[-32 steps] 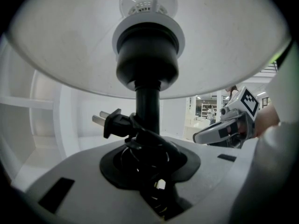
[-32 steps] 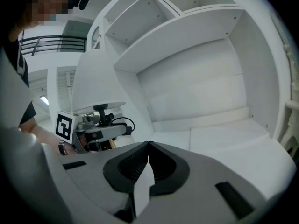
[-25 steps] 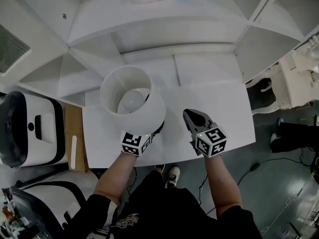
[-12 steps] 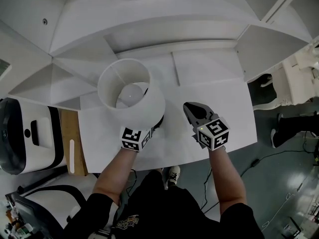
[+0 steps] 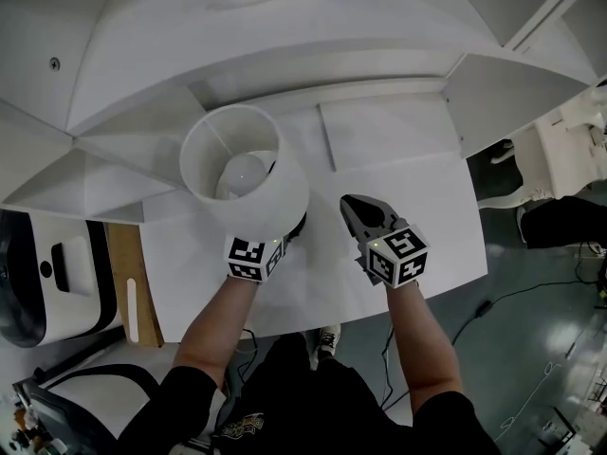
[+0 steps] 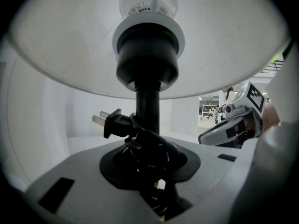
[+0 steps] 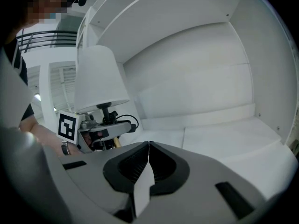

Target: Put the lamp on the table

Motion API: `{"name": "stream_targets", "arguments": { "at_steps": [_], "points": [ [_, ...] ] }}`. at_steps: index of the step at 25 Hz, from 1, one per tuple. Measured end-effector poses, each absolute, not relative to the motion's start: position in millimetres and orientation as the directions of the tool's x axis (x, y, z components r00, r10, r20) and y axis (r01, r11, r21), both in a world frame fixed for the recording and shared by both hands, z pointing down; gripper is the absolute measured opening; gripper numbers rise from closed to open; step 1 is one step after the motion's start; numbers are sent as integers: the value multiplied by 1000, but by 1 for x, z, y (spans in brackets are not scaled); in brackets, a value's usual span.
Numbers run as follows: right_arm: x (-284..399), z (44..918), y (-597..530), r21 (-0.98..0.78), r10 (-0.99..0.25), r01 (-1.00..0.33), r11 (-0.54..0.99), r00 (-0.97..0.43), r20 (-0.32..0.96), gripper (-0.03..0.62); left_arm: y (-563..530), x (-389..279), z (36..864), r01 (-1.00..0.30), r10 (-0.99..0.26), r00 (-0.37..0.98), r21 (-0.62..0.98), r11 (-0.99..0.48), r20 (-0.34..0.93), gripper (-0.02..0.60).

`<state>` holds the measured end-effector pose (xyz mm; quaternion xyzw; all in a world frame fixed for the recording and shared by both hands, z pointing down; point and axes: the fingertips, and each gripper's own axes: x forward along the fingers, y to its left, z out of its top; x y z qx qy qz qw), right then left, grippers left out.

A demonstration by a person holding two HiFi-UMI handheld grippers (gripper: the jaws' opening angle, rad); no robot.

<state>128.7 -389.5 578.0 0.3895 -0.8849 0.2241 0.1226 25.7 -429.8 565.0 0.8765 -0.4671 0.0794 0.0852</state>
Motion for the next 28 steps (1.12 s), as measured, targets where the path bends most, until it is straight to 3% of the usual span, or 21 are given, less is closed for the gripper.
{"name": "stream_targets", "arguments": {
  "at_steps": [28],
  "points": [
    [141, 612, -388, -352, -629, -763, 542, -647, 432, 26, -466, 28, 588, -850, -838, 520, 10, -526, 163, 115]
  ]
}}
